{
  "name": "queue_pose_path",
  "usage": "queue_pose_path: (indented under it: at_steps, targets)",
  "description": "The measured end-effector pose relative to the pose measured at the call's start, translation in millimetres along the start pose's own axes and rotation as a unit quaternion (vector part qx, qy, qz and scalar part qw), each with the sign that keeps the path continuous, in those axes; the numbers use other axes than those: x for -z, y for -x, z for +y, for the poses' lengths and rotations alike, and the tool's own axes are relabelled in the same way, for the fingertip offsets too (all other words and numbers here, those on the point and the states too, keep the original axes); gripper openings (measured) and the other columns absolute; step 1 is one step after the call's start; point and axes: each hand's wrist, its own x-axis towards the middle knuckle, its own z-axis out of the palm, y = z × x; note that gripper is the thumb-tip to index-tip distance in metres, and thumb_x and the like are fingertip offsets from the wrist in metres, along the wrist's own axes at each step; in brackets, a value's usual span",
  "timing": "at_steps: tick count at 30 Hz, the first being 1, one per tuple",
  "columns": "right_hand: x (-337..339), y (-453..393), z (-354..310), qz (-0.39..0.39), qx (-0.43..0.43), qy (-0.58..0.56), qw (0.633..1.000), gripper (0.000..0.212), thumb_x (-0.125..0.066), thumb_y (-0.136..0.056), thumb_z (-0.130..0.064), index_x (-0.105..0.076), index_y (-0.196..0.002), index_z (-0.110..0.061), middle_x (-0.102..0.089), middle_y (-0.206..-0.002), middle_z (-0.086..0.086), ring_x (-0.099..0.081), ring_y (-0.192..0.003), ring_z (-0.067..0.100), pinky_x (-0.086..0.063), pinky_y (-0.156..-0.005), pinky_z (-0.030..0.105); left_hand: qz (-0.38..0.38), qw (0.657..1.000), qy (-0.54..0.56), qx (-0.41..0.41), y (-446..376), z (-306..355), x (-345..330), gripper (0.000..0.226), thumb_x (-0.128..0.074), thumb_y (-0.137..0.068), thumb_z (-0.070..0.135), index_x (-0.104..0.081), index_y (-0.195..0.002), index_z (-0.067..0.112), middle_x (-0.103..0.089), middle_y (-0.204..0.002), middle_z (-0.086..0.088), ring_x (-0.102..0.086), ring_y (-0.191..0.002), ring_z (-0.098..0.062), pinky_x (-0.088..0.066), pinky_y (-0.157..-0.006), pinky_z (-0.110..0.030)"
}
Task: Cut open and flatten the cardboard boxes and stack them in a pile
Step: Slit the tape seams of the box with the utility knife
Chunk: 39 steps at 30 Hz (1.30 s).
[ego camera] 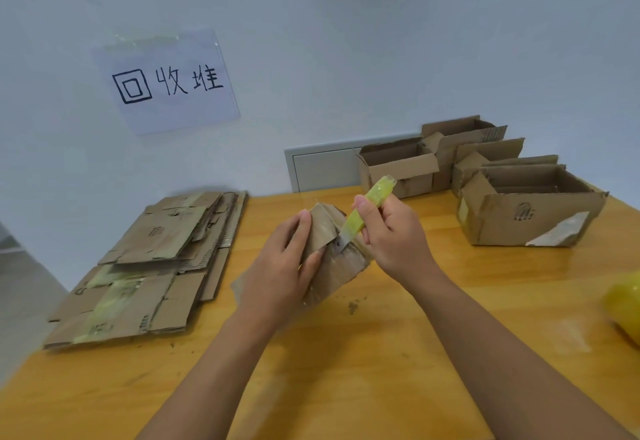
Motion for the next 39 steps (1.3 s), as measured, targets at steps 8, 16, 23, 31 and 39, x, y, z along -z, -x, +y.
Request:
queue_pose_path:
  at_steps: [8, 16, 23, 31, 39]
  targets:
    - [-14, -20, -12, -0.009, 0.029, 0.049, 0.998, 0.042, -0.047, -0.104, -0.029, -0.058, -0.084, 0.006, -0.048, -0.058, 0.005, -0.04, -0.05, 0.011, -0.033, -0.049, 0.035, 0.017, 1.0, -0.009, 0.008, 5, -3, 0, 0.055, -0.045, -0.102, 0.031, -0.042, -0.145, -0.004, -0.048, -0.141, -0.018, -0.049, -0.126, -0.027, -0.04, -0.104, -0.03]
    - [-24, -32, -21, -0.015, 0.008, 0.028, 0.999, 0.039, -0.046, -0.104, -0.028, -0.061, -0.087, 0.003, -0.047, -0.06, -0.004, -0.041, -0.052, 0.005, -0.034, -0.052, 0.03, 0.031, 0.999, -0.021, 0.004, 10, -1, -1, 0.052, -0.043, -0.103, 0.026, -0.039, -0.145, -0.004, -0.047, -0.14, -0.021, -0.049, -0.125, -0.029, -0.042, -0.105, -0.032]
    - [-25, -37, -29, -0.055, 0.074, 0.041, 0.995, 0.045, -0.046, -0.102, -0.032, -0.059, -0.086, 0.009, -0.056, -0.073, 0.025, -0.051, -0.067, 0.034, -0.039, -0.062, 0.048, 0.036, 0.999, -0.026, 0.019, 10, -4, 3, 0.055, -0.041, -0.104, 0.03, -0.039, -0.145, -0.005, -0.049, -0.139, -0.022, -0.051, -0.123, -0.03, -0.04, -0.104, -0.029]
    - [-24, -36, -30, -0.05, 0.088, 0.036, 0.994, 0.044, -0.047, -0.102, -0.029, -0.058, -0.083, 0.009, -0.053, -0.068, 0.024, -0.046, -0.06, 0.03, -0.036, -0.057, 0.043, 0.03, 0.999, -0.021, 0.005, 10, -7, 1, 0.054, -0.038, -0.104, 0.03, -0.041, -0.145, -0.004, -0.047, -0.141, -0.021, -0.051, -0.124, -0.03, -0.045, -0.101, -0.033]
    - [-33, -50, -36, -0.086, 0.081, 0.069, 0.991, 0.04, -0.047, -0.104, -0.025, -0.059, -0.085, 0.008, -0.049, -0.062, 0.009, -0.039, -0.054, 0.008, -0.032, -0.053, 0.034, 0.04, 0.999, -0.017, 0.007, 11, -10, 3, 0.054, -0.033, -0.106, 0.032, -0.04, -0.145, -0.004, -0.048, -0.142, -0.021, -0.051, -0.125, -0.03, -0.047, -0.101, -0.035]
